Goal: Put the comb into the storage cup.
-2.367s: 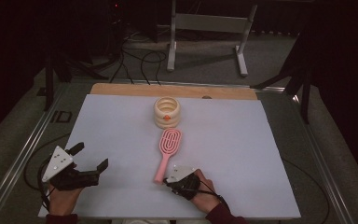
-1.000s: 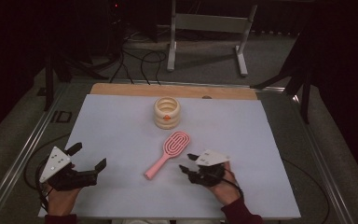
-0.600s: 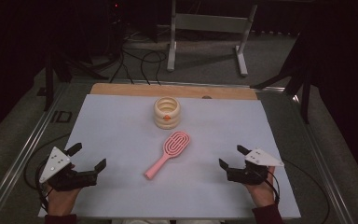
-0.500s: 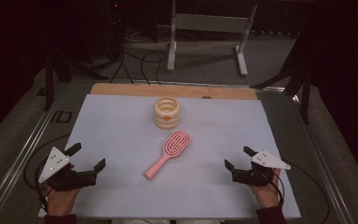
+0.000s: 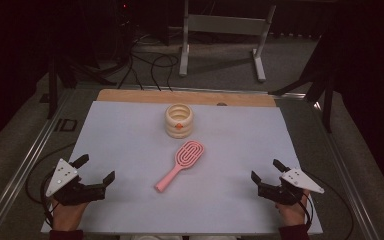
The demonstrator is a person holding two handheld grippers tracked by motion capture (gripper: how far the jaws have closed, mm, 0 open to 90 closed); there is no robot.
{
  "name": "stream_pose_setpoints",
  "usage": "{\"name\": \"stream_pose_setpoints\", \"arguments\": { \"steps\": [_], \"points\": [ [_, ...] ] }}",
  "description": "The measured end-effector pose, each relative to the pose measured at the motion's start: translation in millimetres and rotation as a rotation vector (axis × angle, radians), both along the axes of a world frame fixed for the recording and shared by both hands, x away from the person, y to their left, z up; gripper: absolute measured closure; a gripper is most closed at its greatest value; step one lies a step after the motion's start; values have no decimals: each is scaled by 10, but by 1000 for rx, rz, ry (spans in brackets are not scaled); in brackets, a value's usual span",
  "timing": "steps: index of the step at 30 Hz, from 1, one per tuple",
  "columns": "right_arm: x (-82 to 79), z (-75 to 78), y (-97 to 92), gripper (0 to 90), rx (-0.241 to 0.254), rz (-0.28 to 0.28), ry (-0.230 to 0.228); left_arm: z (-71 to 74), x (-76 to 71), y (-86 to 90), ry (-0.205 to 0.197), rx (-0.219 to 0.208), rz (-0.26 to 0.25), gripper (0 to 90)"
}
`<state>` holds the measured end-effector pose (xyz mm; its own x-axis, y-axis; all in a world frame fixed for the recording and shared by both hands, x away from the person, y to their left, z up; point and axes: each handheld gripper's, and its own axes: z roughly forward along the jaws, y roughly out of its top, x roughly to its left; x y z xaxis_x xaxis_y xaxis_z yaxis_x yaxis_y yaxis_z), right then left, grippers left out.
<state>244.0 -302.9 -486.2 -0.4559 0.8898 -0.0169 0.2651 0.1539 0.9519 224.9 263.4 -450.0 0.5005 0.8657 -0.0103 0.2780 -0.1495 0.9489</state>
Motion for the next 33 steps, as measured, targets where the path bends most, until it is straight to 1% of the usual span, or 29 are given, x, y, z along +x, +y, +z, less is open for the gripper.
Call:
{"name": "stream_pose_setpoints", "arguments": {
  "steps": [2, 4, 7, 13, 16, 18, 20, 22, 26, 31, 33],
  "points": [
    [10, -10, 16, 100, 3, 8, 0, 5, -2, -7, -1, 9, 2, 3],
    [14, -16, 36, 101, -3, 11, 8, 7, -2, -6, 0, 7, 4, 3],
    [14, -22, 55, 101, -9, 18, 8, 3, 1, -5, 6, 7, 8, 3],
    [13, -29, 52, 101, 1, 9, 0, 51, 26, -29, 17, 9, 12, 2],
    [9, -29, 48, 102, 4, 13, 0, 60, 41, -45, 28, 17, 16, 2],
    [8, -28, 40, 103, 15, 11, -5, 66, 60, -60, 45, 17, 15, 2],
    [6, -28, 30, 103, 27, 9, -11, 79, 77, -78, 59, 22, 12, 3],
    [5, -32, 23, 103, 27, 6, -14, 100, 86, -101, 68, 35, 10, 3],
    [6, -38, 25, 104, 28, 8, -23, 145, 101, -153, 70, 60, 3, 2],
    [11, -51, 36, 104, 30, 6, -23, 186, 151, -199, 80, 60, -1, 2],
    [15, -52, 37, 104, 26, 6, -20, 201, 172, -225, 83, 69, -6, 2]
  ]
}}
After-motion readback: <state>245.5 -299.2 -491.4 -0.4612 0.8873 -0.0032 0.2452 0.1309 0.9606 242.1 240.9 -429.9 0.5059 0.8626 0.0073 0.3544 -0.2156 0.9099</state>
